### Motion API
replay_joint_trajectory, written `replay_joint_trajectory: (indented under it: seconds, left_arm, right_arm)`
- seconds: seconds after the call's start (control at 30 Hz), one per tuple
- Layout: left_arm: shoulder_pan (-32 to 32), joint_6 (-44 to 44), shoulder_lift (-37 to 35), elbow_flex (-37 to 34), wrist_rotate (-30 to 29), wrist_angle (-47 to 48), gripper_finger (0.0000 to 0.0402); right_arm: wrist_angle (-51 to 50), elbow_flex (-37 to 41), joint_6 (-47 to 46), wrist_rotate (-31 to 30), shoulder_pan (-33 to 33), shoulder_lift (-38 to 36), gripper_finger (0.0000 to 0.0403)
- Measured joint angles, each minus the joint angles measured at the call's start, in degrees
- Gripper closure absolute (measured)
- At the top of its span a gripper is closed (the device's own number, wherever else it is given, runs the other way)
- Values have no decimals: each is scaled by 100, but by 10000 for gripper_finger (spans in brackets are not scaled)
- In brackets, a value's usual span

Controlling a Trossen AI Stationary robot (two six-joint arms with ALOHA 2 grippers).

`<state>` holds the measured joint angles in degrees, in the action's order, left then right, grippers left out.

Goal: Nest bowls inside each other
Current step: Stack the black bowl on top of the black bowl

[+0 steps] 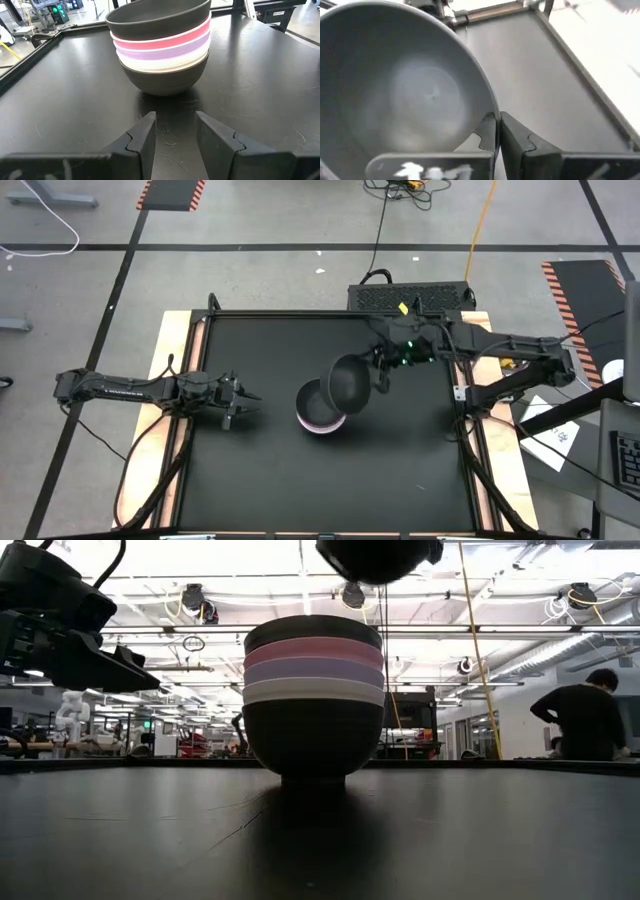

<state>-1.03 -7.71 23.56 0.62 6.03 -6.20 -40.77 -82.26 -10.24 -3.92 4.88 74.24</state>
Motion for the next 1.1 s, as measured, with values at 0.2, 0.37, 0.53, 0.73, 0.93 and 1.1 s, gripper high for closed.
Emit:
replay_joint_trajectory:
  seconds: [0.2,0.37,0.53,0.73,0.93,1.1]
  left_arm:
    - [0,-51,1,0,-3,-2,266]
    - [-1,-59,1,0,-5,-2,266]
    - [1,-59,-1,0,-8,12,266]
    - [0,-61,1,0,-10,33,266]
    - [-1,-61,-1,0,-10,41,266]
    - [-1,-100,1,0,-10,42,266]
  right_arm:
    - [-702,-499,-15,583,614,527,403]
    - [-1065,-1298,119,1015,750,1312,403]
    - [-2230,-2636,245,1015,791,2199,403]
    - [-3362,-4063,412,1015,733,3216,403]
    - [-4005,-4572,403,1024,748,3802,403]
    - [-3951,-4572,468,1165,734,3916,403]
